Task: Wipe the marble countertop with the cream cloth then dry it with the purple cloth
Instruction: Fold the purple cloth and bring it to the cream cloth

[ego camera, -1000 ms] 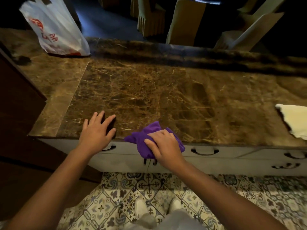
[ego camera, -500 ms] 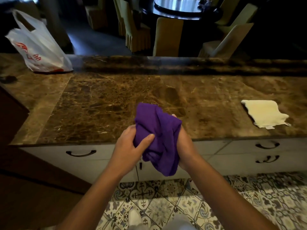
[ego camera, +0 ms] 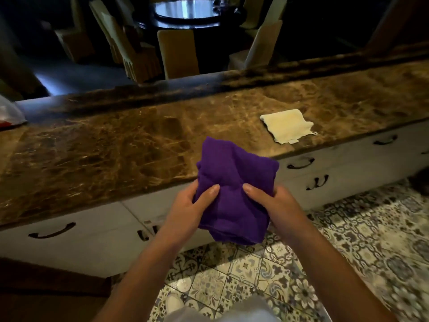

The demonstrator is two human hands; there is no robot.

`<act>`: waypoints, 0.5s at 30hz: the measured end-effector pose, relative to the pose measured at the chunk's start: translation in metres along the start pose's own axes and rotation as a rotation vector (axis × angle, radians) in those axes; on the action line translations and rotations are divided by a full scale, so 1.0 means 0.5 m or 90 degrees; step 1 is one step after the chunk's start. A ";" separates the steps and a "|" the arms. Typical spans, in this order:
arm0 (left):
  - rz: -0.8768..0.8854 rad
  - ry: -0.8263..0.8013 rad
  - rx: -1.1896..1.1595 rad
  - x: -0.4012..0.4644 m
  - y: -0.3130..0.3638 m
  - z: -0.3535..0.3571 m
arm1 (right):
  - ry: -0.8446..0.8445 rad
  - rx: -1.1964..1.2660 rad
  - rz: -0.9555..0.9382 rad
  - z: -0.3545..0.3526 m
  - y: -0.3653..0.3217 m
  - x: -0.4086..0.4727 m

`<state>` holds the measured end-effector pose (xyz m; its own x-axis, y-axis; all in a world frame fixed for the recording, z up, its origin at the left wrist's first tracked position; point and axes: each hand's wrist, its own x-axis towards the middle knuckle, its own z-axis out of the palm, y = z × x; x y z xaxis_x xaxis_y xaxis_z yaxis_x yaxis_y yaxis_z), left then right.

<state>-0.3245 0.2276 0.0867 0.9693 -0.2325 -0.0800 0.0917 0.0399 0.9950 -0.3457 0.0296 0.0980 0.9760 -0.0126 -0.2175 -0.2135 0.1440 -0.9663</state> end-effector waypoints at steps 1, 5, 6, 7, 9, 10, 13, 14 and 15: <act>-0.024 -0.030 0.017 -0.003 -0.002 0.024 | 0.017 0.000 -0.006 -0.026 0.001 -0.020; -0.065 -0.125 0.052 -0.007 -0.009 0.103 | 0.086 0.024 -0.017 -0.115 0.007 -0.094; -0.066 -0.149 0.057 -0.007 -0.008 0.122 | 0.099 0.028 -0.019 -0.136 0.010 -0.110; -0.073 -0.165 0.058 -0.007 -0.004 0.142 | 0.109 0.030 -0.021 -0.155 0.012 -0.125; -0.087 -0.194 0.077 -0.002 -0.002 0.184 | 0.134 0.022 -0.023 -0.193 0.015 -0.151; -0.085 -0.214 0.094 0.003 -0.006 0.206 | 0.149 0.016 -0.022 -0.210 0.017 -0.163; -0.096 -0.285 0.126 0.017 -0.009 0.267 | 0.196 0.007 -0.020 -0.257 0.024 -0.191; -0.111 -0.311 0.120 0.024 -0.010 0.286 | 0.212 -0.002 -0.022 -0.270 0.026 -0.198; -0.125 -0.331 0.114 0.031 -0.010 0.306 | 0.227 -0.008 -0.023 -0.284 0.029 -0.205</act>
<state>-0.3447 0.0748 0.0895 0.6947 -0.6669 -0.2696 0.1751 -0.2067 0.9626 -0.4551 -0.1077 0.0865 0.9068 -0.3624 -0.2151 -0.1812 0.1255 -0.9754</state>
